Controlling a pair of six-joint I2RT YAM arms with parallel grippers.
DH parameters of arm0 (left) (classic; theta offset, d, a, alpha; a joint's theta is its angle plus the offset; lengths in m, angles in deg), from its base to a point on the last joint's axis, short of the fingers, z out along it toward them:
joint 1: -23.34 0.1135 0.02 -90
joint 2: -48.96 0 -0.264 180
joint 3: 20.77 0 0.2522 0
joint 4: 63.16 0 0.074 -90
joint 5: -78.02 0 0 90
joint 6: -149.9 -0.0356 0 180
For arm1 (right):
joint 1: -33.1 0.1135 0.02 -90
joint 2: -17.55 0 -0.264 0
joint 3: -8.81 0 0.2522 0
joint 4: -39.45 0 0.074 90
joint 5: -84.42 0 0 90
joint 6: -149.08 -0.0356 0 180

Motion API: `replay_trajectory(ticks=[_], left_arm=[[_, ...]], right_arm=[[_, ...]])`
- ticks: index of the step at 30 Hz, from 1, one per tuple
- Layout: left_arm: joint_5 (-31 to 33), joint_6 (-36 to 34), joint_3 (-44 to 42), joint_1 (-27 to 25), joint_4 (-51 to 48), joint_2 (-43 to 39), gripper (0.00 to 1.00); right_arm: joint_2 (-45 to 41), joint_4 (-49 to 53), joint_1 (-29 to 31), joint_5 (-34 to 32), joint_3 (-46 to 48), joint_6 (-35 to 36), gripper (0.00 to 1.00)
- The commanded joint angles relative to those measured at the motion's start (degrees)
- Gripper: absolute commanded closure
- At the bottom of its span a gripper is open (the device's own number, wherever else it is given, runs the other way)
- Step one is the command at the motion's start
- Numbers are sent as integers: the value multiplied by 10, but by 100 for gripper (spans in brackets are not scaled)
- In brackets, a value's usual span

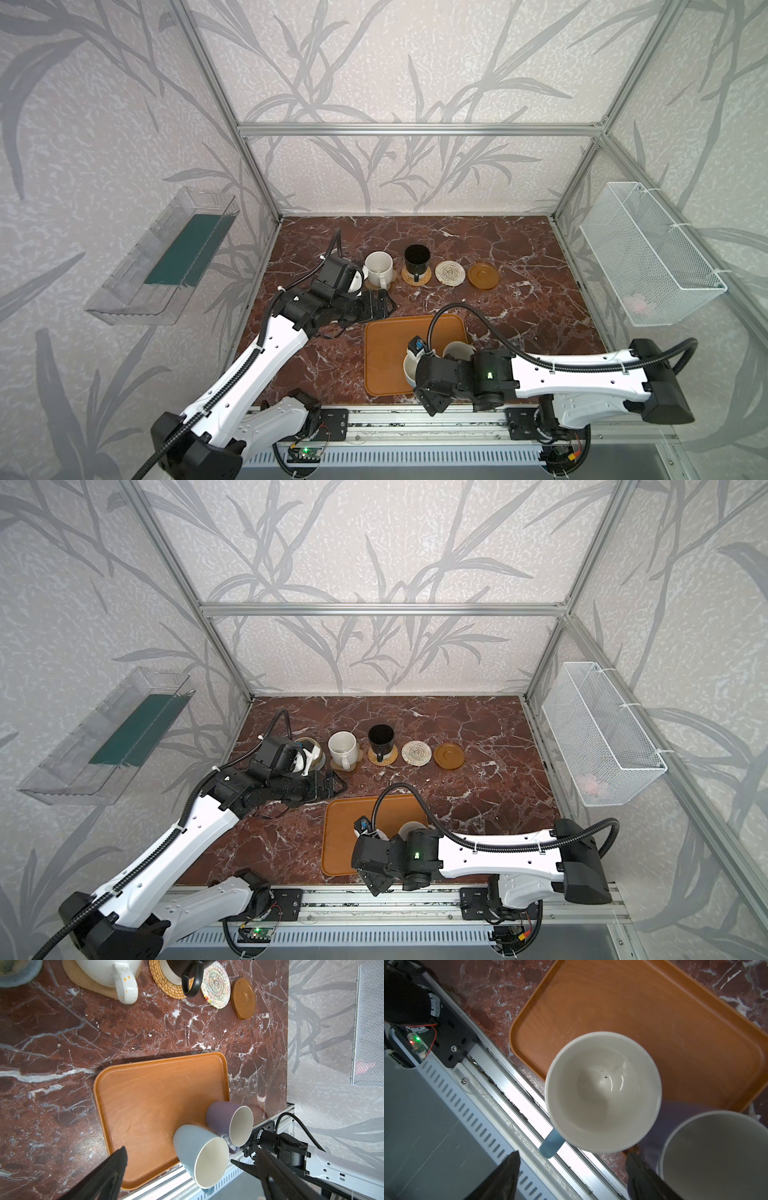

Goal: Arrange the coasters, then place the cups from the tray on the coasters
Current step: 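Lower right gripper onto the white mug with light blue handle, then close right gripper on the light blue mug and lift it off the tray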

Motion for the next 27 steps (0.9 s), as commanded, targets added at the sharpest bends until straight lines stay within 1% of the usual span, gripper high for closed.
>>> replay_trajectory(ticks=[1,11,17,22,27], left_arm=[[3,15,-10,3,-14,-26,1],[5,44,-56,3,6,-57,1],[-8,94,-130,3,61,-79,1],[19,114,-157,3,66,-114,1],[24,150,-192,3,83,-142,1]], right_arm=[[9,-3,7,-14,-9,-17,26],[47,-14,7,-7,-7,-28,36],[72,-13,6,-9,-22,-23,42],[83,-21,3,-17,-25,-21,46],[101,-23,-3,-18,-33,-25,50]])
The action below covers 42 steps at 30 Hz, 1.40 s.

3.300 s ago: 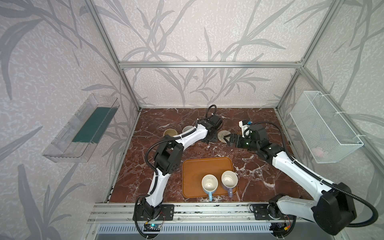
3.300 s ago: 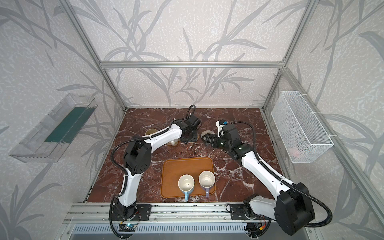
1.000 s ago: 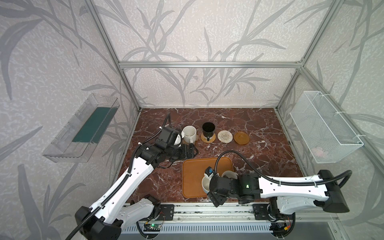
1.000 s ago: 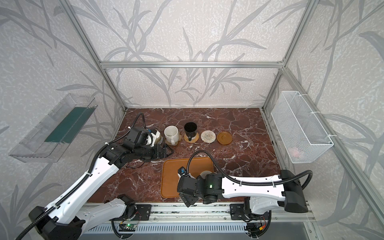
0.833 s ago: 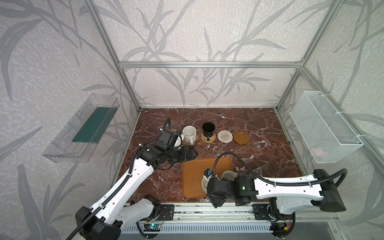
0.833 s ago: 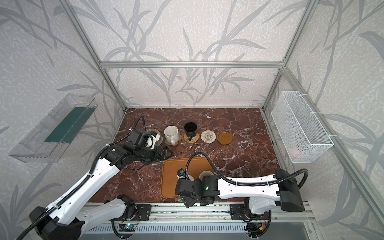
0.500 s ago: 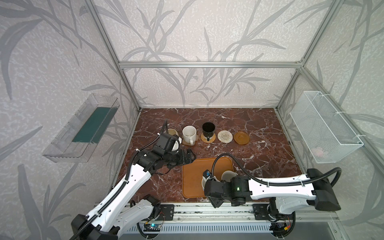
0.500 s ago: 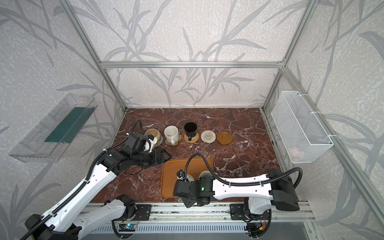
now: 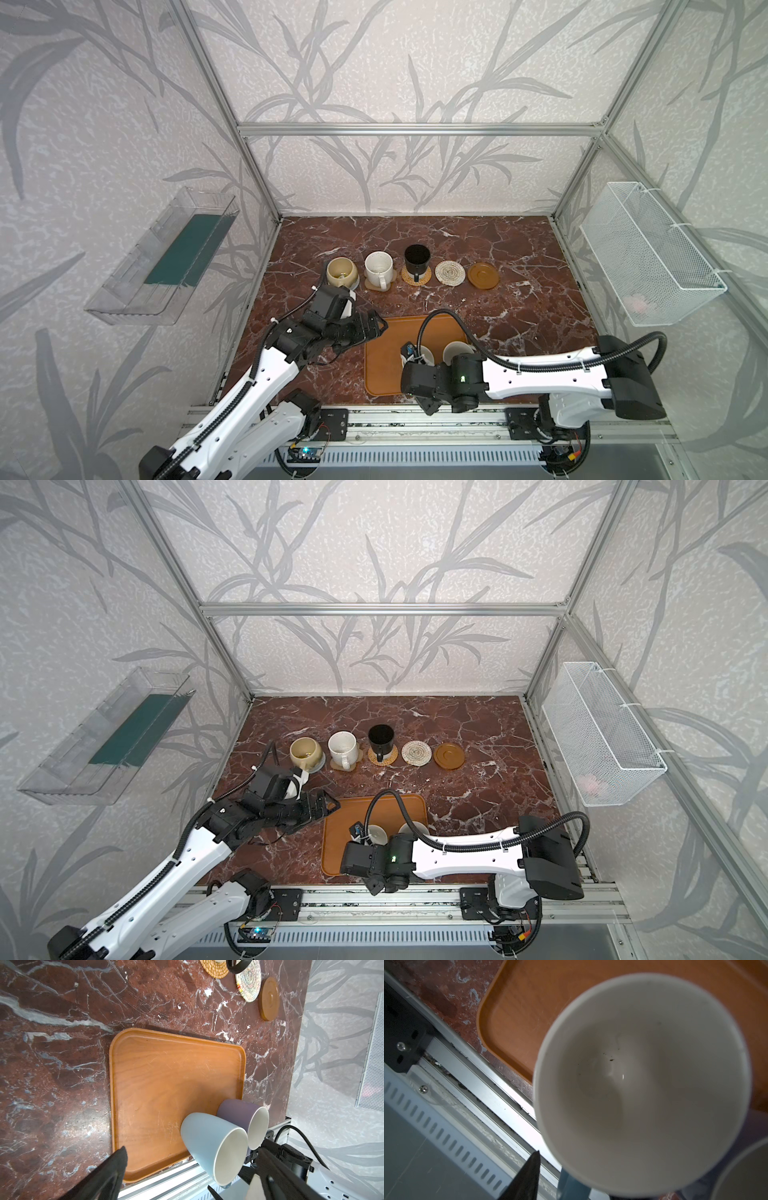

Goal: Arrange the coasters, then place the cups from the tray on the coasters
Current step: 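Close right gripper on the light blue mug and lift it off the tray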

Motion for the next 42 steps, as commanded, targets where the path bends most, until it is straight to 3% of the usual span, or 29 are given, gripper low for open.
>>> replay_trajectory(ticks=[1,16,35,42], left_arm=[[10,42,-27,3,25,-16,1],[16,58,-56,2,28,-35,1],[14,54,-50,3,31,-33,1],[-17,72,-68,3,64,-35,1]], right_arm=[[13,-9,-3,-18,-20,-2,51],[60,10,-10,-39,-41,-26,63],[49,-22,-27,-40,-10,-35,78],[62,-19,-31,-43,-14,-32,74]])
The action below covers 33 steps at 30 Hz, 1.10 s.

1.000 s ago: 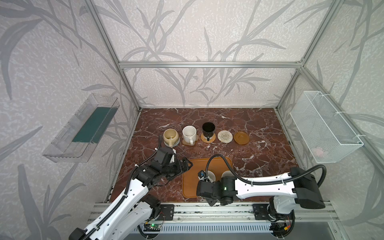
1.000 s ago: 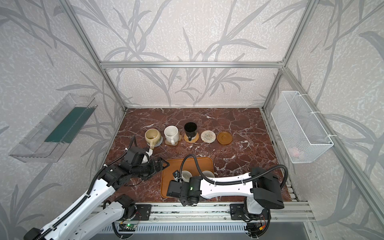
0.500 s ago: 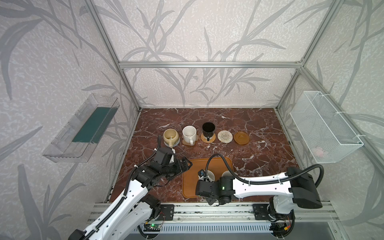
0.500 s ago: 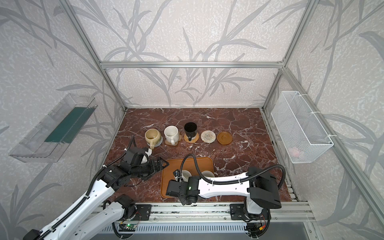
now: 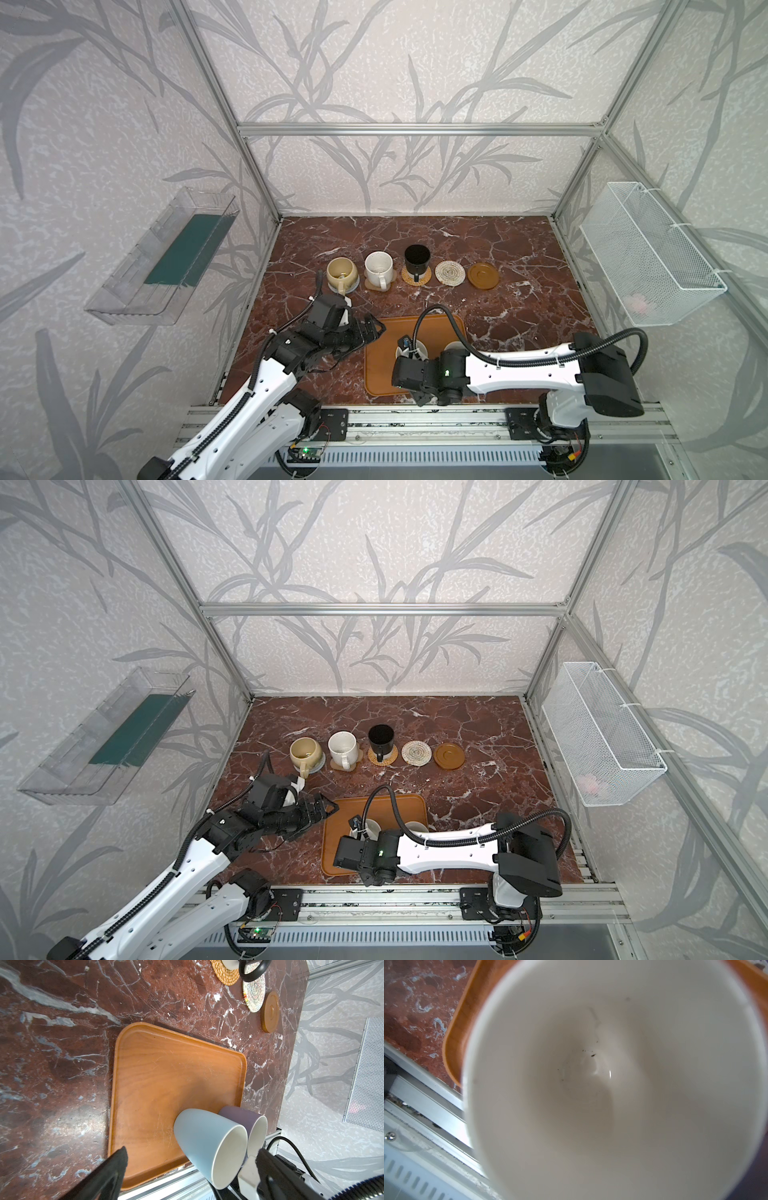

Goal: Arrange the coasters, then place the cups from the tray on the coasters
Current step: 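Close right gripper on the light blue mug and lift it off the tray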

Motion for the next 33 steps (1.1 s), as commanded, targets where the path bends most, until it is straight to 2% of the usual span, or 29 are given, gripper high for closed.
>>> replay_trajectory(ticks=[1,7,16,22,28,33], left_arm=[[-14,14,-11,3,15,-4,1],[0,3,-3,4,-4,-8,1],[12,0,-1,4,-22,-18,1],[14,-4,6,4,-25,-15,1],[12,-1,6,4,-21,-15,1],[11,6,5,5,-13,-21,1]], right_arm=[[4,-1,-4,-15,2,-3,73],[8,-7,-5,-12,5,-2,76],[9,-7,-7,-12,3,2,89],[2,-9,-7,-18,3,4,91],[-8,-16,-7,-22,0,10,99],[-21,-17,-6,-33,1,13,100]])
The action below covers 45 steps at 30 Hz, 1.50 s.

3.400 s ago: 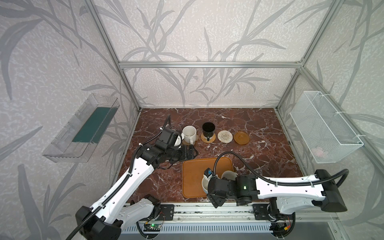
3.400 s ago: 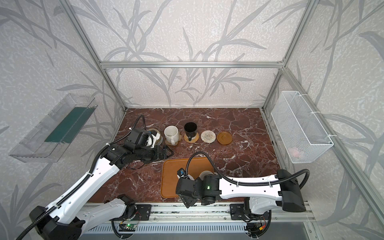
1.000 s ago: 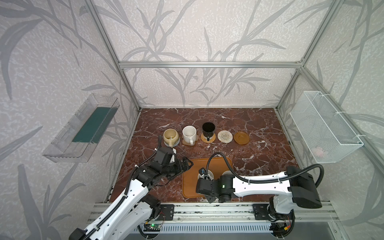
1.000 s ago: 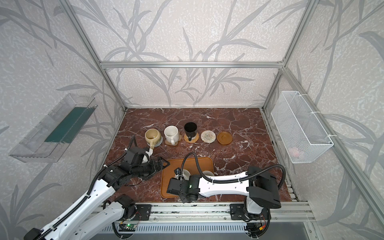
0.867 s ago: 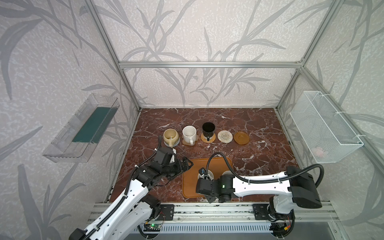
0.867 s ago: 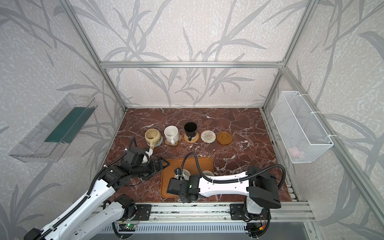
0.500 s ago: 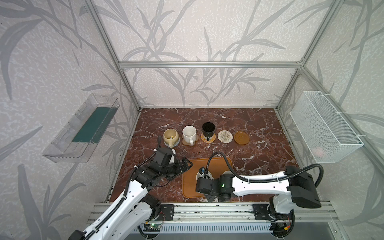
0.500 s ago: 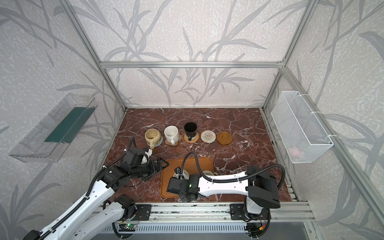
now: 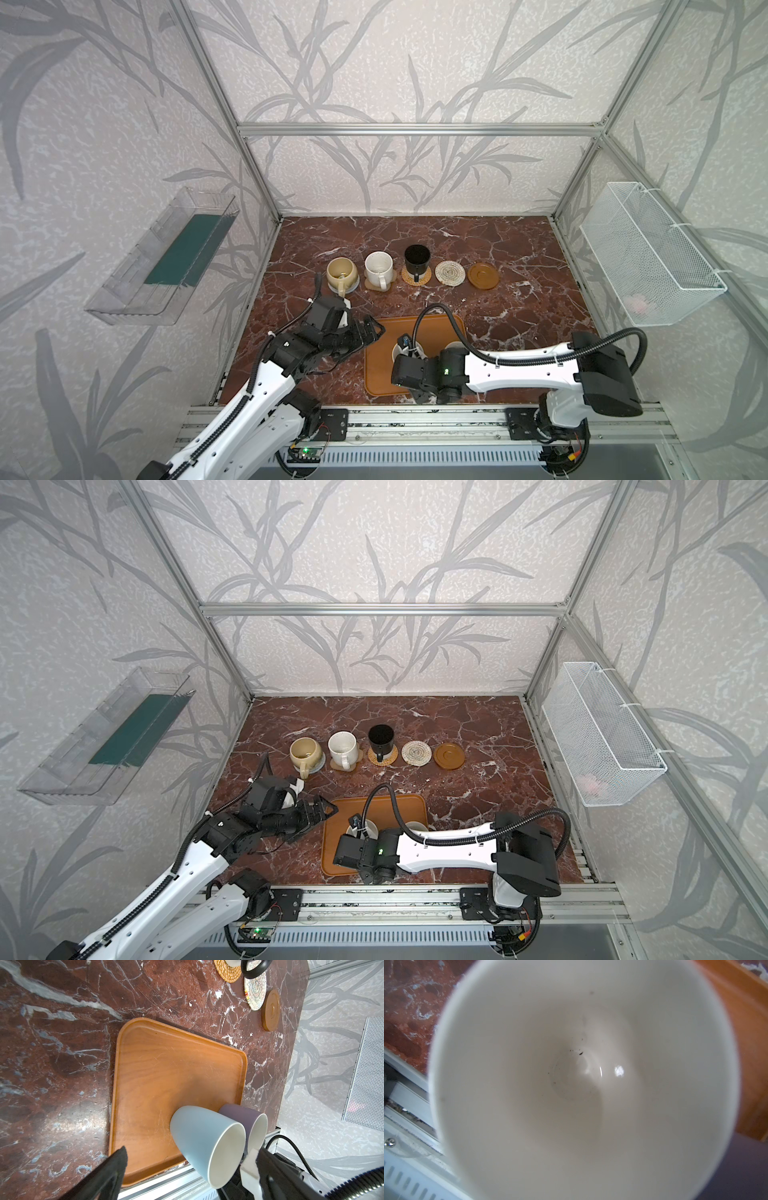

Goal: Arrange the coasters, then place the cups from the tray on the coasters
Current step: 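Close right gripper on the light blue mug and lift it off the tray, then carry the light blue mug with right gripper toward the woven multicolour coaster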

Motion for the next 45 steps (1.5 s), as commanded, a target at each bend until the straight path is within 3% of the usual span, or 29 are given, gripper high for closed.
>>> replay_trajectory(ticks=[1,16,20,30,45], left_arm=[[8,5,8,4,2,-9,1],[-3,11,-24,4,65,-33,1],[-43,-20,5,4,58,-14,1],[-43,4,19,4,96,-23,1],[-55,-34,85,4,123,45,1]], right_arm=[[-28,-9,-1,-32,1,6,100],[-88,20,-3,-69,-7,2,100],[-115,17,-9,-84,-2,8,100],[-158,15,-57,-58,-1,37,100],[-216,14,-119,-61,3,61,100]])
